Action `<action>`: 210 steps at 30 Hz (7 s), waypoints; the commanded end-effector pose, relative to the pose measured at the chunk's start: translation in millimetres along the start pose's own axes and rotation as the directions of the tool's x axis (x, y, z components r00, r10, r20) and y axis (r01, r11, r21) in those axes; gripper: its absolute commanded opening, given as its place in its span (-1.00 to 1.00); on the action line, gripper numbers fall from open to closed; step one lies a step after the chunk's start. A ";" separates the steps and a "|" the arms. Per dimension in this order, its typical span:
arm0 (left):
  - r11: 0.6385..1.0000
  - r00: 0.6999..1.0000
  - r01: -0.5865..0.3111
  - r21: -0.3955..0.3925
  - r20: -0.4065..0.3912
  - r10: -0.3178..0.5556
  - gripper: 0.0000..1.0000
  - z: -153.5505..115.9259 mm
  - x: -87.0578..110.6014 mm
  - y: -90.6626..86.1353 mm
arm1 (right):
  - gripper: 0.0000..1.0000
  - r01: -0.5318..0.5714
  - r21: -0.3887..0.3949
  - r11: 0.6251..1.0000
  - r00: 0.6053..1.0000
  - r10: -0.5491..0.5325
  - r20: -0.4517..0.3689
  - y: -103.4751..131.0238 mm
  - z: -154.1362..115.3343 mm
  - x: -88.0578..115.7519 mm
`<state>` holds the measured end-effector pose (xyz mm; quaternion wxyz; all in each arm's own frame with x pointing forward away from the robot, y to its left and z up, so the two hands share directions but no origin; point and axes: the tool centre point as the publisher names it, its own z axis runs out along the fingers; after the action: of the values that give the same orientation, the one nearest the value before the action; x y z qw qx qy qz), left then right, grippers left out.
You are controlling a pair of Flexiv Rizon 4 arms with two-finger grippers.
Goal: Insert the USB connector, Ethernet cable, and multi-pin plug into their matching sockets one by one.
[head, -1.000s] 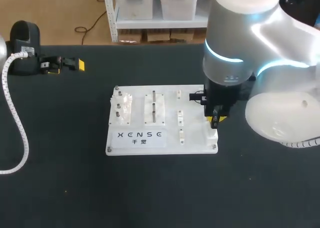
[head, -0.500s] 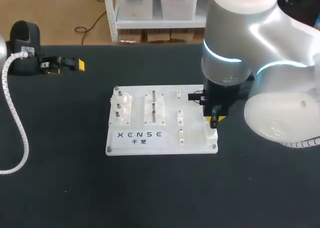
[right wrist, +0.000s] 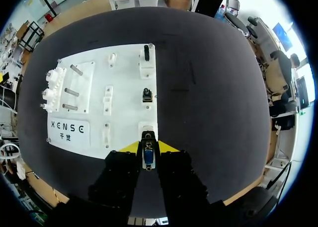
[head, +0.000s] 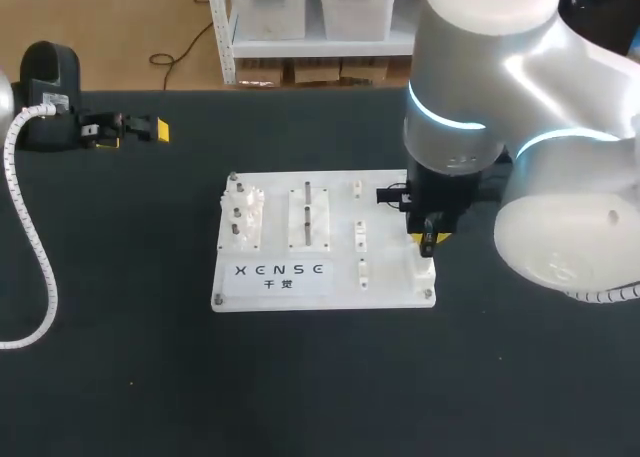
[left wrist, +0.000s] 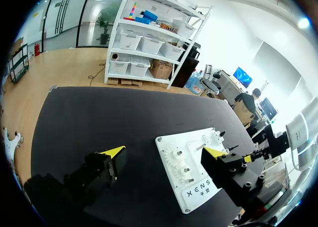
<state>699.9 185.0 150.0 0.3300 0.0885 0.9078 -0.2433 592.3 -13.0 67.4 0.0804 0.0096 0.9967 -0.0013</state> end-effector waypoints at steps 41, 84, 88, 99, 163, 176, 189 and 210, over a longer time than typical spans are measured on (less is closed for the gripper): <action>1.000 1.000 0.000 0.000 0.000 0.000 1.00 0.0 0.0 0.0 | -1.00 -0.007 0.026 1.000 0.999 0.007 -0.035 0.7 16.7 1.8; 1.000 1.000 0.000 0.000 0.000 0.000 1.00 0.0 0.0 0.0 | -1.00 0.016 0.030 0.999 0.999 -0.017 0.037 -0.3 7.2 3.2; 1.000 1.000 0.000 0.000 0.000 0.000 1.00 0.0 0.0 0.0 | -1.00 0.019 0.025 1.000 0.999 -0.020 0.038 0.3 4.1 3.1; 1.000 1.000 0.000 0.000 0.000 0.000 1.00 0.0 0.0 0.0 | -1.00 0.021 0.013 1.000 0.999 -0.022 0.032 0.8 0.4 4.6; 1.000 1.000 0.000 0.000 0.000 0.000 1.00 0.0 0.0 0.0 | -1.00 -0.011 0.045 0.999 1.000 0.011 -0.005 0.3 14.4 -3.0; 1.000 1.000 0.000 0.000 0.000 0.000 1.00 0.0 0.0 0.0 | -1.00 -0.048 0.073 0.996 0.996 0.053 -0.068 -2.5 30.0 -4.2; 1.000 1.000 0.000 0.000 0.000 0.000 1.00 0.0 0.0 0.0 | -1.00 -0.061 0.097 0.993 0.993 0.070 -0.100 -11.0 42.2 5.1; 1.000 1.000 0.000 0.000 0.000 0.000 1.00 0.0 0.0 0.0 | -0.87 -0.082 0.101 0.992 0.984 0.096 -0.151 -15.3 54.2 10.4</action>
<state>699.9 185.0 150.0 0.3300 0.0885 0.9078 -0.2433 592.4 -18.8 58.6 0.0049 0.0571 0.9974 -0.0430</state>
